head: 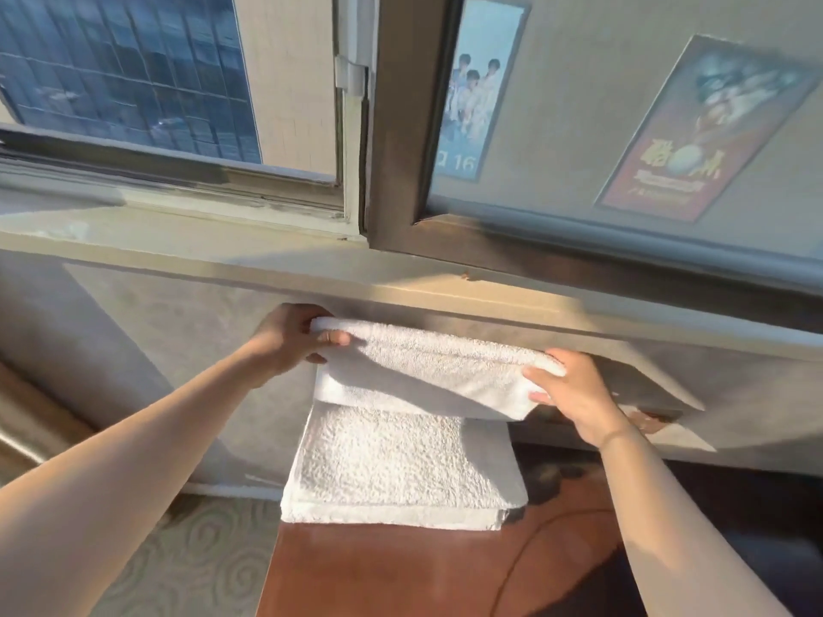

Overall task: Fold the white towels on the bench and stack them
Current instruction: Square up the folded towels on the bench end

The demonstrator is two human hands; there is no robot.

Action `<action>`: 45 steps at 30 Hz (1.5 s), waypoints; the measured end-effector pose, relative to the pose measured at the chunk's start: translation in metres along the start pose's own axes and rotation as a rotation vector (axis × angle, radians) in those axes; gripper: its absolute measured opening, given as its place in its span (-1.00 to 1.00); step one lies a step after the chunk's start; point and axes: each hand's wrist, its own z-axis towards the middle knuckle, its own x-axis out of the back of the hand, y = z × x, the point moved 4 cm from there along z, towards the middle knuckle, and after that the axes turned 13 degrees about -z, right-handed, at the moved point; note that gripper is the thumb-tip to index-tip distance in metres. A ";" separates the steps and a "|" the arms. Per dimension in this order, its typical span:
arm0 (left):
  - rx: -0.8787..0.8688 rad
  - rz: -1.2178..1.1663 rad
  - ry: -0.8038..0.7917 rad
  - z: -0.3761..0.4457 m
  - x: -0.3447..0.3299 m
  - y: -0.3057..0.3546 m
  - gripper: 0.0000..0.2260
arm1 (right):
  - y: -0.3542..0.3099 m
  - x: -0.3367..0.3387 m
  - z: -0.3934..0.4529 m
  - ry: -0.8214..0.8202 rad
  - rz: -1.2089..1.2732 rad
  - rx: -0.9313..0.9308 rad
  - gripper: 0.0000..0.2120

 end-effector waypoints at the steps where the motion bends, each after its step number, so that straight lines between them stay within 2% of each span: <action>1: -0.056 0.003 0.023 -0.001 0.003 -0.001 -0.68 | -0.001 0.000 -0.008 0.081 -0.017 0.029 -0.67; 3: -0.182 0.041 0.076 -0.006 0.008 -0.008 -0.73 | 0.003 -0.001 -0.024 0.182 -0.038 0.058 -0.76; 5: -0.242 0.127 0.058 -0.020 0.006 -0.024 -0.79 | 0.014 -0.012 -0.040 0.172 -0.029 0.093 -0.79; 10: -0.003 0.419 -0.085 -0.059 -0.004 -0.102 -0.79 | 0.070 -0.060 -0.056 -0.072 -0.246 0.023 -0.74; 11: 0.019 0.437 -0.079 -0.066 -0.006 -0.115 -0.80 | 0.082 -0.067 -0.059 -0.111 -0.284 -0.009 -0.70; 14: -0.009 0.459 -0.045 -0.081 -0.012 -0.130 -0.76 | 0.106 -0.076 -0.063 -0.164 -0.341 -0.046 -0.42; 16: -0.022 0.480 -0.063 -0.084 -0.018 -0.128 -0.74 | 0.108 -0.075 -0.061 -0.206 -0.348 -0.025 -0.33; 18: 0.004 0.480 -0.046 -0.085 -0.021 -0.126 -0.74 | 0.105 -0.071 -0.060 -0.275 -0.254 -0.034 -0.27; 21: 0.121 0.438 0.096 -0.088 -0.021 -0.125 -0.73 | 0.098 -0.068 -0.056 -0.306 0.190 -0.147 -0.32; 23: 0.227 0.226 0.197 -0.087 -0.024 -0.128 -0.67 | 0.101 -0.067 -0.047 -0.213 0.422 -0.319 -0.47; 26: 0.352 -0.174 0.439 -0.084 -0.030 -0.131 -0.65 | 0.111 -0.070 -0.032 -0.101 0.455 -0.534 -0.57; 29: 0.374 -0.245 0.621 -0.079 -0.033 -0.127 -0.79 | 0.113 -0.074 -0.021 -0.085 0.522 -0.633 -0.64; 31: 0.403 -0.287 0.682 -0.073 -0.034 -0.127 -0.77 | 0.112 -0.079 -0.015 -0.155 0.573 -0.667 -0.60; 34: 0.497 -0.410 0.681 -0.063 -0.035 -0.131 -0.61 | 0.110 -0.091 -0.003 -0.286 0.529 -0.642 -0.43; 36: 0.540 -0.433 0.655 -0.056 -0.035 -0.132 -0.56 | 0.107 -0.095 0.002 -0.288 0.415 -0.595 -0.39; 37: 0.555 -0.426 0.645 -0.051 -0.035 -0.133 -0.56 | 0.106 -0.096 0.005 -0.259 0.358 -0.562 -0.48; 39: 0.588 -0.416 0.640 -0.044 -0.035 -0.133 -0.56 | 0.105 -0.096 0.009 -0.185 0.275 -0.492 -0.81; 40: 0.607 -0.419 0.633 -0.040 -0.036 -0.133 -0.56 | 0.104 -0.095 0.010 -0.155 0.258 -0.457 -0.86; 43: 0.652 -0.397 0.559 -0.033 -0.042 -0.131 -0.57 | 0.103 -0.098 0.014 -0.148 0.251 -0.395 -0.78; 45: 0.598 -0.248 0.503 -0.031 -0.048 -0.125 -0.59 | 0.104 -0.100 0.015 -0.162 0.290 -0.370 -0.72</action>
